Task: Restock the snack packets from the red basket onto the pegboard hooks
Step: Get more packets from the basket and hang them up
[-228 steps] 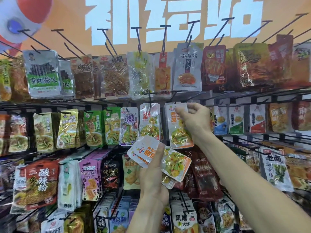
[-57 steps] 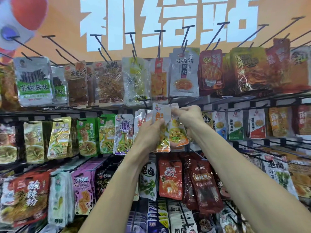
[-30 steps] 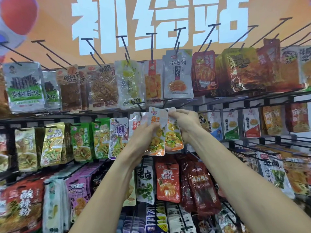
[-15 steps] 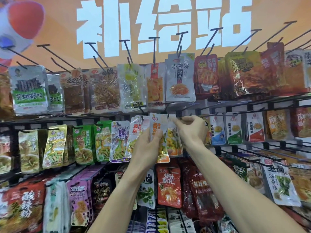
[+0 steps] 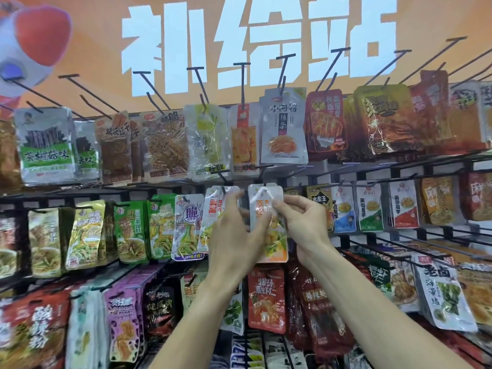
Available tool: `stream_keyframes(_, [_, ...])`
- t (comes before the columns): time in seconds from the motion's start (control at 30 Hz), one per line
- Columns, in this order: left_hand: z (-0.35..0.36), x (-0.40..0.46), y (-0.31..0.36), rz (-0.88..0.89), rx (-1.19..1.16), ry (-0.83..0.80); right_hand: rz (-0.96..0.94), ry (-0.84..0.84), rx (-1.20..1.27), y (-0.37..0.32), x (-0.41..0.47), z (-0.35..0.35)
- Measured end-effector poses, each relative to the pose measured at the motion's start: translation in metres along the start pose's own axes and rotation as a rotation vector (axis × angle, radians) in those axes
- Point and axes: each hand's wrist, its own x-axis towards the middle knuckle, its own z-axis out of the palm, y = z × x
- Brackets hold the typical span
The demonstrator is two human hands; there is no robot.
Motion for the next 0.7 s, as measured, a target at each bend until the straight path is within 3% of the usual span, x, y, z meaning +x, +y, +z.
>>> stream_keyframes(0.13, [0.003, 0.024, -0.006, 0.159, 0.148, 0.023, -0.049, 0.06, -0.051, -0.002, 0.02, 0.009])
stream_keyframes(0.4, [0.011, 0.041, -0.008, 0.126, 0.275, -0.042, -0.101, 0.124, -0.163, -0.005, 0.032, 0.013])
stream_keyframes(0.5, [0.013, 0.042, -0.011, 0.12, 0.27, -0.04, -0.201, 0.141, -0.251, -0.005, 0.029, 0.011])
stream_keyframes(0.7, [0.016, 0.044, -0.006, 0.107, 0.32, -0.062, -0.358, 0.037, -0.378, 0.004, 0.029, 0.012])
